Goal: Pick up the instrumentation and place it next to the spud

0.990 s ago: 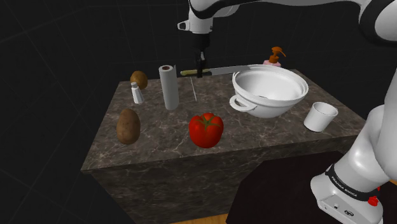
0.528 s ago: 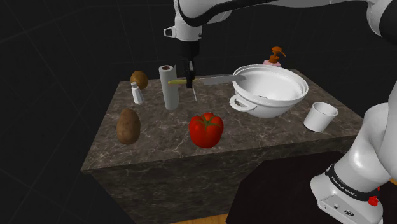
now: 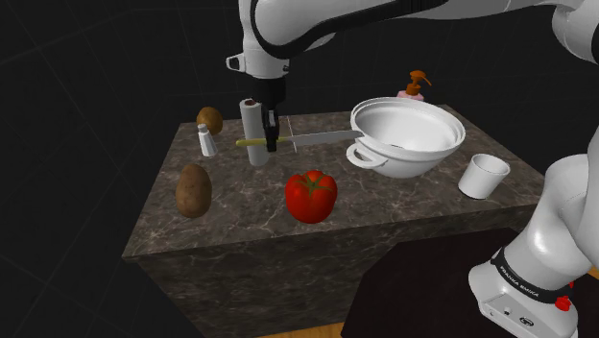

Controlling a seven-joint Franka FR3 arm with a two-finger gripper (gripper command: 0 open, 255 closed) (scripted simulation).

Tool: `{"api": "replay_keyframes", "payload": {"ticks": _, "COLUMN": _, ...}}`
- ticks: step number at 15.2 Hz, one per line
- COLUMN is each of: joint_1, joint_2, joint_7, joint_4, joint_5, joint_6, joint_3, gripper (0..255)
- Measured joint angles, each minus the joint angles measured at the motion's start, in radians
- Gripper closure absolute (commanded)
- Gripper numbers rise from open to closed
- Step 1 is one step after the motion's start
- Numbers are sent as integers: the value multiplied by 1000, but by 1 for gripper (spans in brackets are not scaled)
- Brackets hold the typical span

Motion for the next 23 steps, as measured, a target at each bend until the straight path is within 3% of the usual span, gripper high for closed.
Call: {"api": "replay_keyframes", "payload": {"ticks": 23, "joint_1": 2, "joint_2": 80, "joint_7": -31, "joint_4": -198, "joint_5": 15, "joint_6": 276, "joint_3": 4, "gripper": 255}}
